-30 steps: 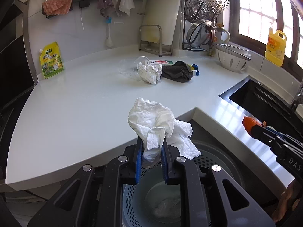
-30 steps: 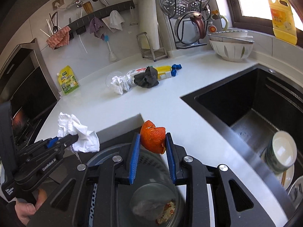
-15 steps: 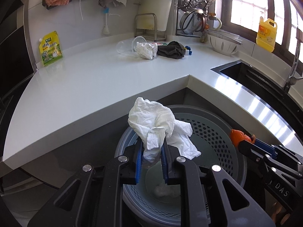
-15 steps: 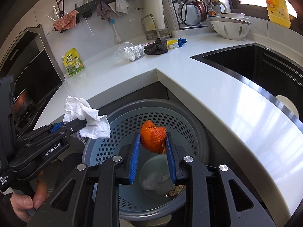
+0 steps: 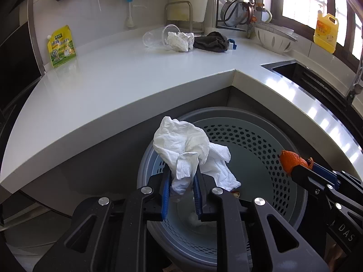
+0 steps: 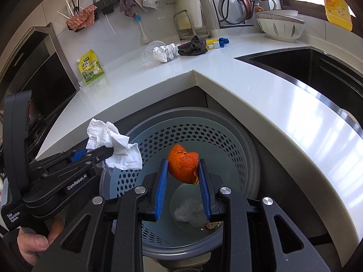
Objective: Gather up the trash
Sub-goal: 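Carry tissue and orange peel over the basket and open both tools, then move both open tools back toward the dark cloth and paper cup, then grasp the dark grey cloth with the right tool and lift it, then grasp the crumpled white paper from the clear cup with the left tool, then carry the paper with the left tool while the right tool carries the cloth over the basket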
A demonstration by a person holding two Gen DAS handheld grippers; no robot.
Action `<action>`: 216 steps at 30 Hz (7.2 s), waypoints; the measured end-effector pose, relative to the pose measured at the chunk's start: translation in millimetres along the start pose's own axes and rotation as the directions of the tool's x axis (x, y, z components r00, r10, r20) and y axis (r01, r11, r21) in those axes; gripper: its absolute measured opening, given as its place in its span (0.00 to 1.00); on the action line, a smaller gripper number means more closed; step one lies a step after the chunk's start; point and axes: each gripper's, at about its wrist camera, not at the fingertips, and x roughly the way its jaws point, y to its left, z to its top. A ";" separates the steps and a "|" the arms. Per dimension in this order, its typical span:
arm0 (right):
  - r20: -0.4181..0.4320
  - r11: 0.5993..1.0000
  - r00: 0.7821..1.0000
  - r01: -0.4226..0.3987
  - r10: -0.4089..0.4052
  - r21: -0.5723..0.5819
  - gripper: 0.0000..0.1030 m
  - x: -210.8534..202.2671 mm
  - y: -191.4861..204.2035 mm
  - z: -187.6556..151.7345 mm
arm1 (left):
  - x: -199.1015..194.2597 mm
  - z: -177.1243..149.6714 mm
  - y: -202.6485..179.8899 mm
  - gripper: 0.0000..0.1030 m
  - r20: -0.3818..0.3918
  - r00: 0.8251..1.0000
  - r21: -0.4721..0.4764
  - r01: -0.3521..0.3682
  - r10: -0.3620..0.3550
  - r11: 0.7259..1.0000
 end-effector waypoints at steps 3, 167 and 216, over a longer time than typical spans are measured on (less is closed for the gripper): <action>-0.015 1.000 1.000 0.001 -0.001 -0.005 0.26 4.7 -0.1 -1.2 | 4.0 -1.5 -1.9 0.18 -0.015 1.000 0.003 0.004 -0.004 1.000; 0.207 0.954 0.946 -0.276 0.248 0.118 0.32 110.9 -120.3 281.0 | 172.6 236.3 -15.2 0.48 -0.054 0.970 -0.198 -0.243 0.237 0.950; 0.183 0.994 0.977 -0.101 0.108 -0.045 0.31 1.6 -59.2 147.4 | -3.0 89.5 0.8 0.30 0.118 0.981 -0.096 -0.140 0.151 0.985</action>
